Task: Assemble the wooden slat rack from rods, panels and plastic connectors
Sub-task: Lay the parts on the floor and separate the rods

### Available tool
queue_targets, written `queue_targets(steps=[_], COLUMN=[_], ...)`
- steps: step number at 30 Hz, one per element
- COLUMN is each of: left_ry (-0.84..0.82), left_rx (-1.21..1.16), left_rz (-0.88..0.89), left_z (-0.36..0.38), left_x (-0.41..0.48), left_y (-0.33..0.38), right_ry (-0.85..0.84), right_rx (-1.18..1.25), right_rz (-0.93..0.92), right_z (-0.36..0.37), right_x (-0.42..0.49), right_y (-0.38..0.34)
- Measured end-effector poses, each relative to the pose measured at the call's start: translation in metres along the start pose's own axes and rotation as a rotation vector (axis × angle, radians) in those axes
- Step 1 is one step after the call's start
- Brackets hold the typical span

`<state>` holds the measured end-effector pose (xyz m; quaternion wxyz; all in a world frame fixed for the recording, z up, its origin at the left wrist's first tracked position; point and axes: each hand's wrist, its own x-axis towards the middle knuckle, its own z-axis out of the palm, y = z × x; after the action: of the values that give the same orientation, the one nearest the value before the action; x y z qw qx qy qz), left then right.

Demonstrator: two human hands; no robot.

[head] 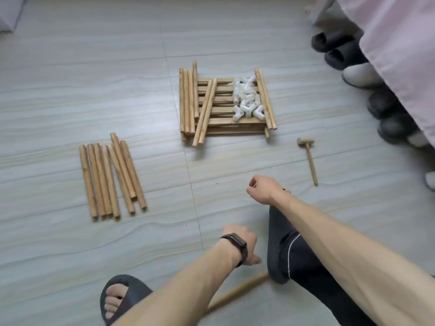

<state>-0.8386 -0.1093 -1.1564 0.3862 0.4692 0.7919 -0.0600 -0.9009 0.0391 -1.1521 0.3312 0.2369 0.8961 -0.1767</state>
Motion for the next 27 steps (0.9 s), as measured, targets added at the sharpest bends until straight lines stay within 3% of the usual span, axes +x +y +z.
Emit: queue_targets(steps=[3, 6, 13, 18, 22, 27], left_ry=[-0.144, -0.206, -0.125, 0.018, 0.135, 0.257], left_rx=[0.081, 0.241, 0.222, 0.126, 0.033, -0.157], left_rz=[0.037, 0.062, 0.072, -0.156, -0.309, -0.420], left_z=[0.038, 0.071, 0.076, 0.040, -0.003, -0.037], left_x=[0.011, 0.014, 0.018, 0.055, 0.083, 0.102], left_y=[0.040, 0.051, 0.010, -0.024, -0.074, -0.129], right_ry=[0.023, -0.028, -0.061, 0.173, 0.290, 0.376], right_rx=[-0.002, 0.017, 0.045, 0.101, 0.124, 0.143], right_rz=[0.056, -0.040, -0.116, -0.103, -0.001, 0.285], right_z=[0.008, 0.019, 0.036, 0.019, -0.017, -0.047], right_x=[-0.005, 0.003, 0.017, 0.042, 0.074, 0.107], right_y=[0.029, 0.037, 0.033, 0.038, 0.068, 0.120])
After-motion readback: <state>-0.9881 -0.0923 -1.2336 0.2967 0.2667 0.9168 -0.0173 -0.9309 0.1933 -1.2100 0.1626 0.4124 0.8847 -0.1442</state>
